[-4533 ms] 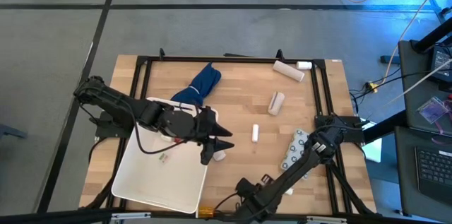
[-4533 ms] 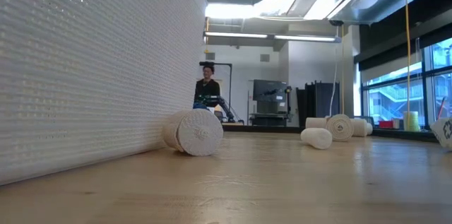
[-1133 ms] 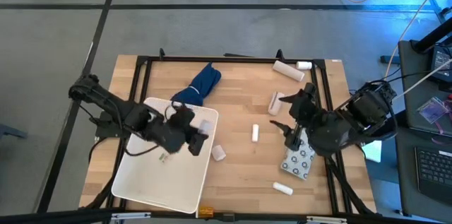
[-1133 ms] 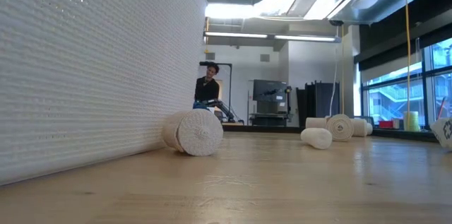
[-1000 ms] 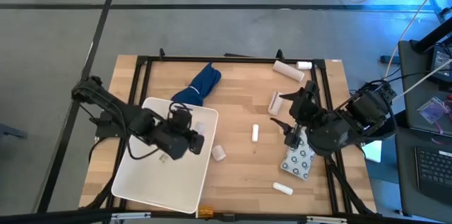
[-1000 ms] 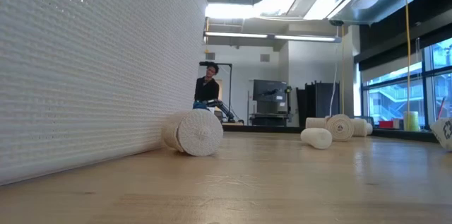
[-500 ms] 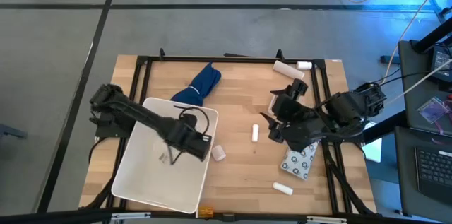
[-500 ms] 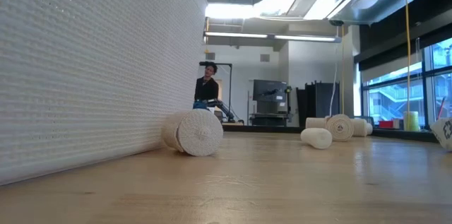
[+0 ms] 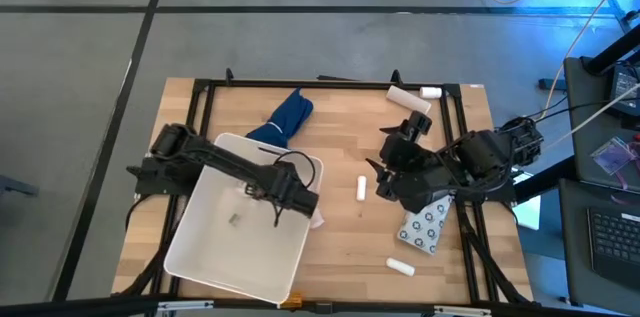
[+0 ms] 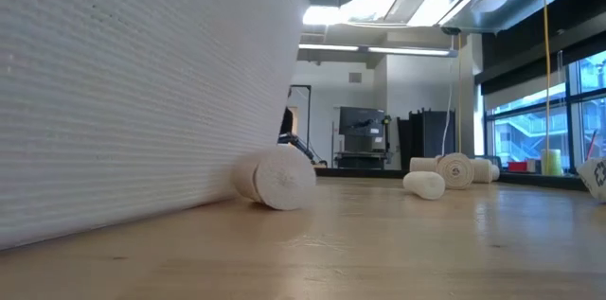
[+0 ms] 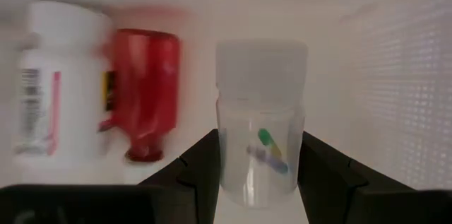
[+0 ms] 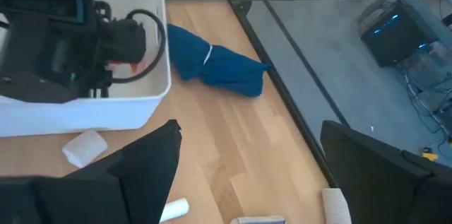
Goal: Pick & place medical supplies in basket/bin
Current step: Put the transparent medicine bottle into the white bin, then adjust the white bin, then put the orange medicine bottle into the white bin
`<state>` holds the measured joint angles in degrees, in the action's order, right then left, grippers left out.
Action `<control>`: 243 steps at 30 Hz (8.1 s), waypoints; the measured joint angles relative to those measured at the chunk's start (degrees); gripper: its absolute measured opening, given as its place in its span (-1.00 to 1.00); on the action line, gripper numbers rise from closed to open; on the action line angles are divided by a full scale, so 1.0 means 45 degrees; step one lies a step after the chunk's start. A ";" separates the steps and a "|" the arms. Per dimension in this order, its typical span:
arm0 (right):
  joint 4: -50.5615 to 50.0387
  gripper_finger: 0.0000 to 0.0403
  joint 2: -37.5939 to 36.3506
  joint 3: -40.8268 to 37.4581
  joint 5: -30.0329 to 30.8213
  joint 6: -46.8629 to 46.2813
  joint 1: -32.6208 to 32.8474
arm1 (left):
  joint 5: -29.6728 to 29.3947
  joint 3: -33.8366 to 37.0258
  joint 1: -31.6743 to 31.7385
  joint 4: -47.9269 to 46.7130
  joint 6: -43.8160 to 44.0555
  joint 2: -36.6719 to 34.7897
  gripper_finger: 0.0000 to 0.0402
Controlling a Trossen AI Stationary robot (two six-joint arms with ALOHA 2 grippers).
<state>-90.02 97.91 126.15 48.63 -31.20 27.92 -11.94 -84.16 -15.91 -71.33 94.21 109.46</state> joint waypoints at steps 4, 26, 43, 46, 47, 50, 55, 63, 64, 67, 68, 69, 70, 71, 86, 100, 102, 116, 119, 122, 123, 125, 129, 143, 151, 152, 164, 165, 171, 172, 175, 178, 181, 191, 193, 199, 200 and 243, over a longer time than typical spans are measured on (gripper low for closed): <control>0.0000 0.68 0.0000 0.0000 -0.0172 -0.0003 0.0000 | -0.0014 0.0287 0.0095 0.0026 -0.0313 0.0424 -0.28; 0.0000 0.68 0.0000 0.0000 -0.0167 0.0001 -0.0005 | -0.0784 0.0126 0.0066 -0.0385 -0.0538 0.0171 -0.28; 0.0044 0.68 -0.0005 0.0005 -0.0395 0.0010 -0.0005 | -0.0361 0.0126 0.0061 -0.0490 -0.0931 0.0162 0.06; 0.0044 0.68 -0.0005 0.0005 -0.0395 0.0010 -0.0015 | -0.0373 0.0122 0.0061 -0.0666 -0.1079 0.0162 0.08; 0.0044 0.68 -0.0005 0.0005 -0.0395 0.0015 -0.0015 | -0.0380 0.0121 0.0061 -0.0775 -0.1068 0.0162 0.08; 0.0044 0.68 -0.0005 0.0005 -0.0395 0.0024 -0.0015 | -0.0399 0.0117 0.0071 -0.1281 -0.1090 0.0162 0.08; 0.0043 0.68 -0.0005 0.0005 -0.0400 0.0039 -0.0015 | -0.0499 0.0117 0.0071 -0.2943 -0.0470 0.0157 0.07; 0.0044 0.68 -0.0005 0.0005 -0.0498 -0.0119 -0.0005 | -0.0979 0.0117 -0.0283 -0.3872 0.0411 -0.0767 0.07; 0.0046 0.68 -0.0005 0.0005 -0.0532 -0.0306 -0.0005 | -0.1280 0.0117 -0.0381 -0.3934 0.0673 -0.1046 0.07; 0.0044 0.68 -0.0005 0.0005 -0.1029 -0.0666 -0.0005 | -0.2196 0.0112 -0.0542 -0.4184 0.1487 -0.1901 0.07; 0.0044 0.68 -0.0005 0.0005 -0.1197 -0.0728 -0.0002 | -0.2427 0.0112 -0.0566 -0.4159 0.1581 -0.2171 0.07; 0.0044 0.68 -0.0005 0.0005 -0.1265 -0.0806 0.0026 | -0.2616 0.0112 -0.0565 -0.4164 0.1596 -0.2439 0.07; 0.0044 0.68 -0.0005 0.0005 -0.1275 -0.0949 0.0034 | -0.2819 0.0112 -0.0561 -0.4168 0.1609 -0.2708 0.07; 0.0046 0.68 -0.0004 0.0005 -0.1280 -0.1016 0.0034 | -0.3037 0.0112 -0.0551 -0.4168 0.1614 -0.2927 0.07; 0.0141 0.68 0.0092 0.0010 -0.1643 -0.1876 0.0036 | -0.3418 0.0781 -0.0236 -0.4129 0.0793 -0.3641 0.07; 0.0136 0.68 0.0305 0.0014 -0.1750 -0.2016 0.0117 | -0.3142 0.2980 0.0989 -0.4214 0.1719 -0.4541 0.07; 0.0136 0.68 0.0429 0.0013 -0.1750 -0.2011 0.0117 | -0.3205 0.3215 0.1237 -0.4235 0.1811 -0.4792 0.07; 0.0089 0.68 0.0816 0.0010 -0.2026 -0.1890 0.0125 | -0.4639 0.4330 0.2948 -0.4136 0.2284 -0.7358 0.07; 0.0063 0.68 0.0814 0.0010 -0.2059 -0.1910 0.0195 | -0.4717 0.4696 0.3241 -0.4144 0.2207 -0.7913 0.07; 0.0064 0.68 0.0816 0.0010 -0.2074 -0.1897 0.0199 | -0.4847 0.5034 0.3493 -0.4094 0.2037 -0.8388 0.07; 0.0063 0.68 0.0816 0.0010 -0.2071 -0.1871 0.0199 | -0.4845 0.5133 0.3604 -0.4132 0.2042 -0.8593 0.07; 0.0064 0.68 0.0815 0.0010 -0.2071 -0.1803 0.0194 | -0.4904 0.5344 0.3799 -0.4159 0.2100 -0.8948 0.07; 0.0072 0.68 0.0816 0.0010 -0.2066 -0.1675 0.0194 | -0.5341 0.5493 0.4147 -0.4153 0.2031 -0.9613 0.07; 0.0711 0.68 0.0811 0.0010 -0.2176 -0.2059 0.0196 | -0.8926 0.1030 0.3057 -0.2606 -0.3513 -1.0733 0.07; 0.2118 0.68 0.1360 0.0010 -0.2751 -0.1968 0.0660 | -0.6291 -0.0049 0.0384 0.6331 -1.3352 -1.0671 0.07; 0.2227 0.68 0.1498 0.0010 -0.2751 -0.1986 0.0770 | -0.5712 -0.0049 0.0069 0.7421 -1.4127 -1.0595 0.07; 0.4948 0.68 0.3353 0.0005 -0.2741 -0.2025 0.2076 | 0.0068 -0.0049 -0.2567 1.3286 -1.6100 -0.8956 0.07; 0.5159 0.68 0.3476 0.0005 -0.2741 -0.2034 0.2163 | 0.0381 -0.0049 -0.2686 1.3520 -1.6100 -0.8777 0.07; 0.5562 0.68 0.4085 0.0005 -0.2741 -0.2747 0.2605 | 0.2250 -0.0039 -0.3316 1.5463 -1.6103 -0.7583 0.07; 0.5571 0.68 0.4178 0.0005 -0.2739 -0.2894 0.2667 | 0.2554 -0.0039 -0.3447 1.5791 -1.6193 -0.7361 0.07; 0.5509 0.68 0.4462 0.0005 -0.2741 -0.3013 0.2869 | 0.3017 -0.0039 -0.3897 1.6593 -1.6422 -0.6617 0.07; 0.5422 0.68 0.4561 0.0005 -0.2737 -0.3102 0.3096 | 0.2963 -0.0039 -0.4413 1.6957 -1.6330 -0.5868 0.07; 0.5192 0.68 0.4594 0.0005 -0.2746 -0.3157 0.3305 | 0.1991 -0.0039 -0.5072 1.7121 -1.6272 -0.5080 0.07; 0.3244 0.68 0.4551 0.0005 -0.3399 -0.5040 0.4145 | -0.2616 -0.2695 -0.7181 1.2825 -1.4067 -0.2314 -0.03; 0.2901 0.68 0.4551 0.0005 -0.3418 -0.5157 0.4286 | -0.3203 -0.3552 -0.7511 1.1600 -1.3525 -0.1585 -0.06; 0.2119 0.68 0.4551 0.0005 -0.3411 -0.5370 0.4512 | -0.3127 -0.5474 -0.7874 0.8721 -1.0045 0.0480 -0.10; 0.2044 0.68 0.4551 0.0005 -0.3411 -0.5348 0.4512 | -0.2938 -0.5613 -0.7876 0.8510 -0.9502 0.0781 -0.10; 0.1666 0.68 0.4551 0.0005 -0.3392 -0.5688 0.4488 | 0.1713 -0.5736 -0.6841 0.3161 -0.6092 0.2940 0.00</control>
<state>-82.52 118.39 126.17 33.36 -56.80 48.12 -4.23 -109.97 -46.70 -57.10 66.79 122.69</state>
